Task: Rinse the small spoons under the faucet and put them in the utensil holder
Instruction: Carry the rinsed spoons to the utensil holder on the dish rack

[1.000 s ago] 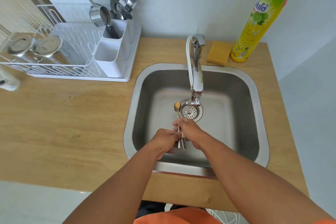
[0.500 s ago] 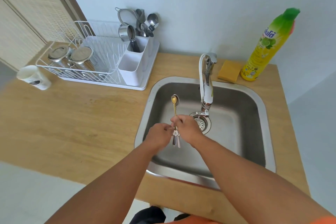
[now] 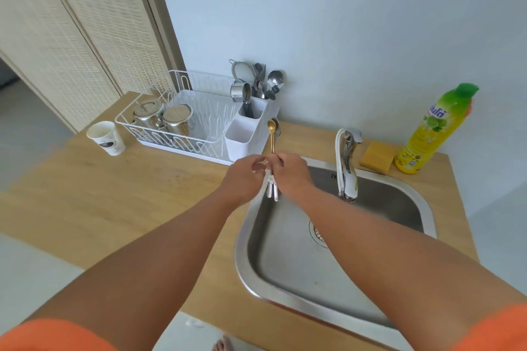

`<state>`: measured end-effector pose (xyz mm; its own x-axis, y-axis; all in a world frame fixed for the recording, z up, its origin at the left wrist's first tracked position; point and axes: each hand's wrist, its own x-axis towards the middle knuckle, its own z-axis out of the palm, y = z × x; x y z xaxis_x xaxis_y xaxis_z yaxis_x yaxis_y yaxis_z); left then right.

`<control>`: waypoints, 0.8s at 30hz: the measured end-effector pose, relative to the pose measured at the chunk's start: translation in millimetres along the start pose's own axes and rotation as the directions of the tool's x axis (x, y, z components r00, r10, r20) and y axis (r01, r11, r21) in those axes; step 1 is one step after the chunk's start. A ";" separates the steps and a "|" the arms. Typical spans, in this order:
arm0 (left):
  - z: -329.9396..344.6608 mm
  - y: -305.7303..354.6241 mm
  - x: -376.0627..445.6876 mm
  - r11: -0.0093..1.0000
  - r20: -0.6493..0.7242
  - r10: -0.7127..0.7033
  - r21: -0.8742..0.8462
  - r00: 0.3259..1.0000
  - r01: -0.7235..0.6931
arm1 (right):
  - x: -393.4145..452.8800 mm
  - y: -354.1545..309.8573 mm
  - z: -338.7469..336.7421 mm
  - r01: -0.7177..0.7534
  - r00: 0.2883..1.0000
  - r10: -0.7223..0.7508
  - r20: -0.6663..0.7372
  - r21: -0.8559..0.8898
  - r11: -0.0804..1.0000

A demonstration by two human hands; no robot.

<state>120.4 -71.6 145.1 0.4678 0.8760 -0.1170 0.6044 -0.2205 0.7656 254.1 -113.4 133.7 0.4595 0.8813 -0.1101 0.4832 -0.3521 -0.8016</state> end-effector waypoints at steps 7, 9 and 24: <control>-57.1 5.1 29.8 0.997 -0.007 0.083 0.011 0.997 -0.083 | 32.8 -54.4 3.4 0.102 0.991 -0.106 -0.075 -0.055 0.993; -68.4 1.9 36.8 0.994 0.003 0.109 0.028 0.994 -0.109 | 41.7 -69.6 6.3 0.108 0.989 -0.114 -0.094 -0.067 0.992; -119.2 -5.0 87.5 0.980 0.062 0.189 0.044 0.980 -0.192 | 91.2 -122.3 17.0 0.174 0.938 -0.218 -0.269 -0.178 0.969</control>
<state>81.4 57.3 206.5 0.6124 0.7905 -0.0089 0.5313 -0.4032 0.7451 224.2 15.4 211.7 0.5262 0.8187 0.2299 0.6806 -0.2434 -0.6911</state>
